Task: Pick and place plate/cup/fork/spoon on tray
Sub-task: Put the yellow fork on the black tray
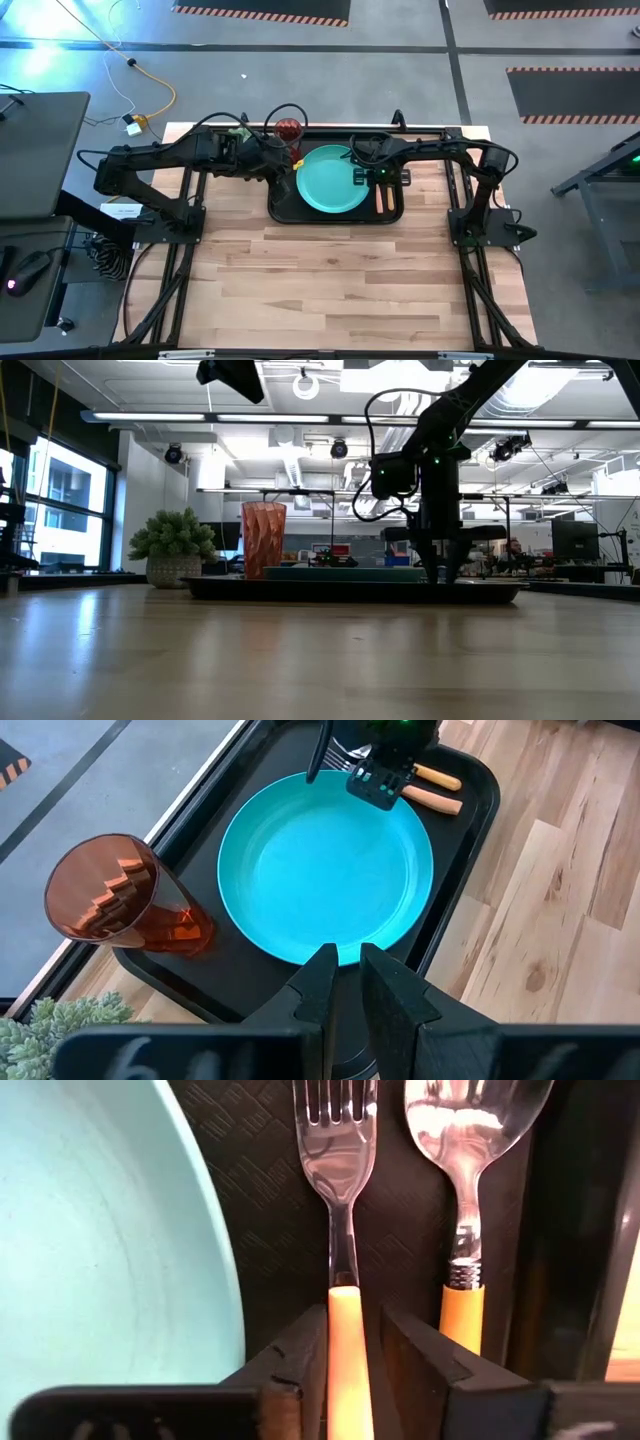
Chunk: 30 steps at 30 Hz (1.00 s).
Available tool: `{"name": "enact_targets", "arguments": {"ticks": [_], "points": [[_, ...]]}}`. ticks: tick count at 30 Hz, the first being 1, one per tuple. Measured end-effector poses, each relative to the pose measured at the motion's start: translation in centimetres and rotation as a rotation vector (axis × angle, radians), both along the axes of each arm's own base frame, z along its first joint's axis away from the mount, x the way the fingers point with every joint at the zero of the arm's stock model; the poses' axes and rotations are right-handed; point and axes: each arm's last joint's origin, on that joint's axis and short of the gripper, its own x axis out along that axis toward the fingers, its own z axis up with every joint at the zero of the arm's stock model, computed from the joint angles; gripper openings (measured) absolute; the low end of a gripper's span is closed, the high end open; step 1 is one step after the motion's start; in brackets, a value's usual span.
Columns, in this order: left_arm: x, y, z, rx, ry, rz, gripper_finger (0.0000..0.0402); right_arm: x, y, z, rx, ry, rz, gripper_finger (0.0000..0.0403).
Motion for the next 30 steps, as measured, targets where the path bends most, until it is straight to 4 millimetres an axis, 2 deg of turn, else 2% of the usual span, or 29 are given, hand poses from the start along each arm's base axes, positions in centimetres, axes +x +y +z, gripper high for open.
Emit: {"name": "enact_targets", "arguments": {"ticks": [9,30], "points": [[0.00,0.01,0.00,0.001,0.001,0.000,0.0039,0.09,0.05,0.00,0.003,-0.011,-0.047,0.0052],[-0.02,0.01,-0.01,0.010,0.009,-0.014,0.0039,0.13,0.03,0.02,-0.002,-0.017,-0.075,0.0051]]}}
